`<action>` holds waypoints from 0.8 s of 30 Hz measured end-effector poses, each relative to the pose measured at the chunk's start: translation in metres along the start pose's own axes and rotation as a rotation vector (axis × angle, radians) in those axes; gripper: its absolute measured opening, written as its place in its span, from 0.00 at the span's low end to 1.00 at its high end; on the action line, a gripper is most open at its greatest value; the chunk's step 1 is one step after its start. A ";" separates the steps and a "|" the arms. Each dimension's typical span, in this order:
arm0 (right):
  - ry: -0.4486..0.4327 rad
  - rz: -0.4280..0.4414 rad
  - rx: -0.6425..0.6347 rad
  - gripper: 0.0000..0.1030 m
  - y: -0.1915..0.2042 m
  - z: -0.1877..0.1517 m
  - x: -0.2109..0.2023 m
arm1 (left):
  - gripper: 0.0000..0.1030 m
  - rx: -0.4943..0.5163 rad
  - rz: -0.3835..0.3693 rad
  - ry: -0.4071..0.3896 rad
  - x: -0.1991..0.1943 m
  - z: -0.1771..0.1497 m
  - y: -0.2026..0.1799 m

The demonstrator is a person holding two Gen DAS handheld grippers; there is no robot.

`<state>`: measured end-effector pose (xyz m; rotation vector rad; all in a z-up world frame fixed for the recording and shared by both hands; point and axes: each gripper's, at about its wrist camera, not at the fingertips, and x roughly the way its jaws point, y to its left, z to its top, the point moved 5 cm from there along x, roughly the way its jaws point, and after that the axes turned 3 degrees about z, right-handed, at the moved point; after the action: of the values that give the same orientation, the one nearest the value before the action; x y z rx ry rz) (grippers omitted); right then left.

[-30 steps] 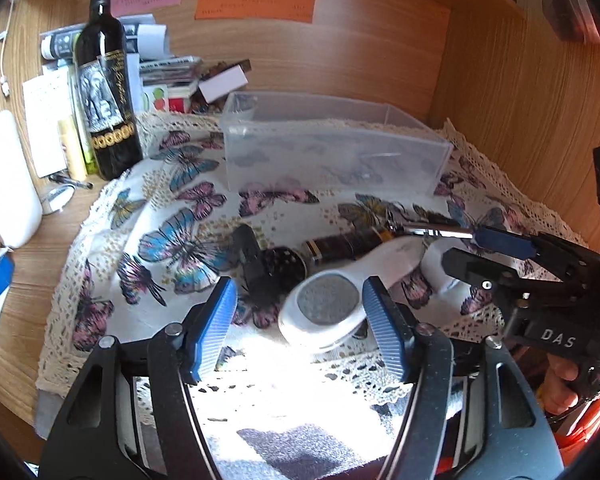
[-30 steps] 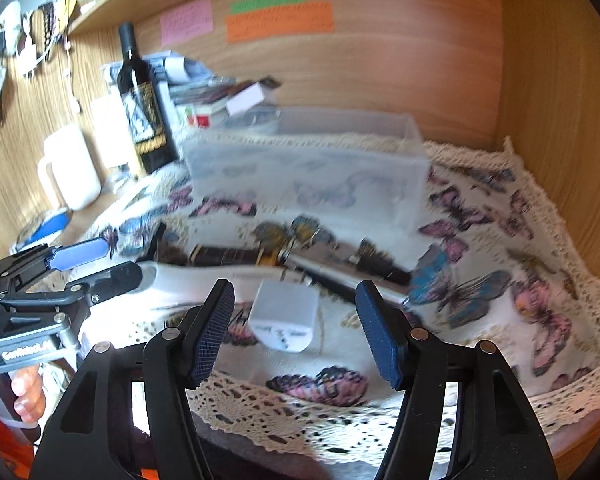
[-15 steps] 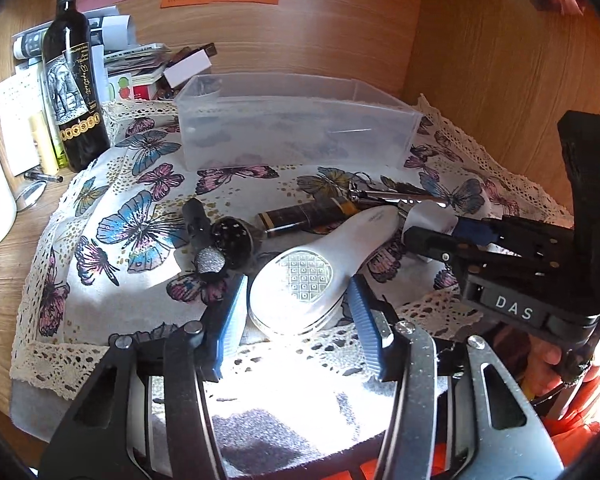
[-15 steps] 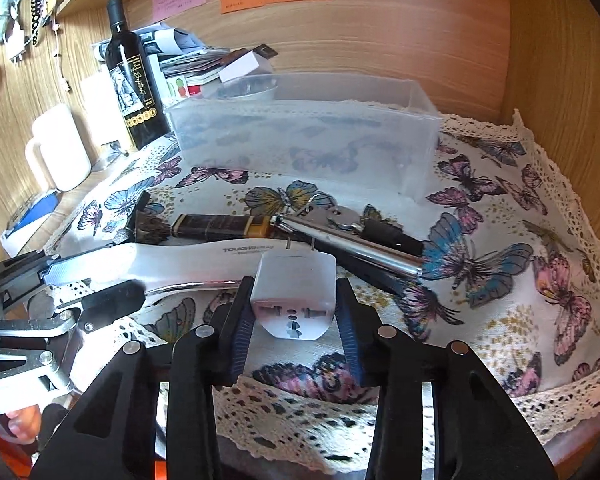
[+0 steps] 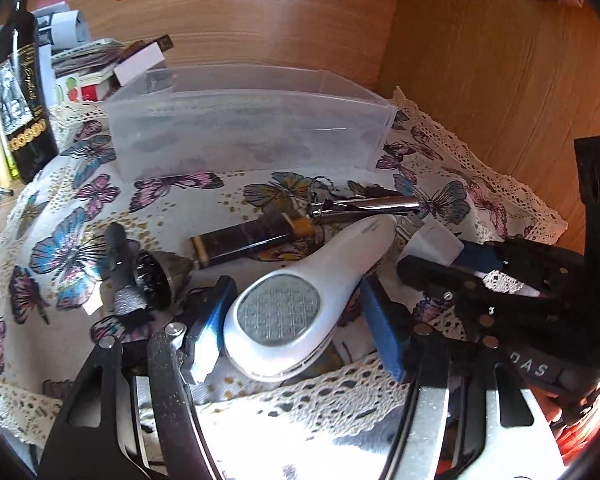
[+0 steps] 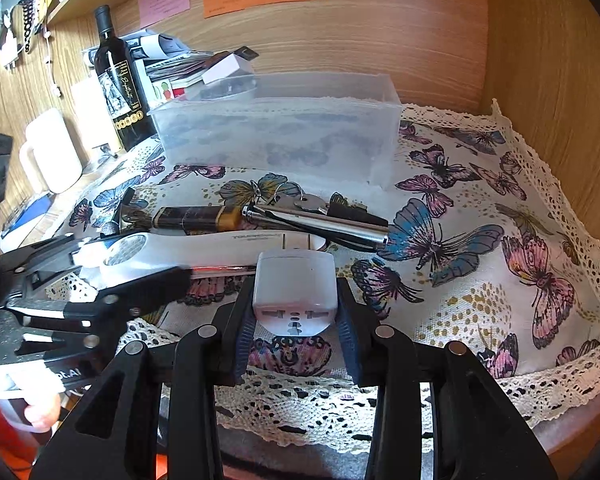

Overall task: Organize rigid objects
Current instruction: 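Grasp the white plug adapter with the right tool while the left tool reaches toward the white facial device, then grasp the white facial device with the left tool while the right tool lifts the adapter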

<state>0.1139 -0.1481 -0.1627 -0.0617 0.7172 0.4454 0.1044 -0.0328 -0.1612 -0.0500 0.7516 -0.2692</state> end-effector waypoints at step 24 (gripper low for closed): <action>-0.136 -0.045 -0.028 0.33 0.000 0.032 -0.034 | 0.38 0.058 0.043 -0.195 -0.068 0.049 -0.004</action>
<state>0.1115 -0.1542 -0.1164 -0.0734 0.5751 0.4127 0.0896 -0.0221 -0.0794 -0.0053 0.5506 -0.2412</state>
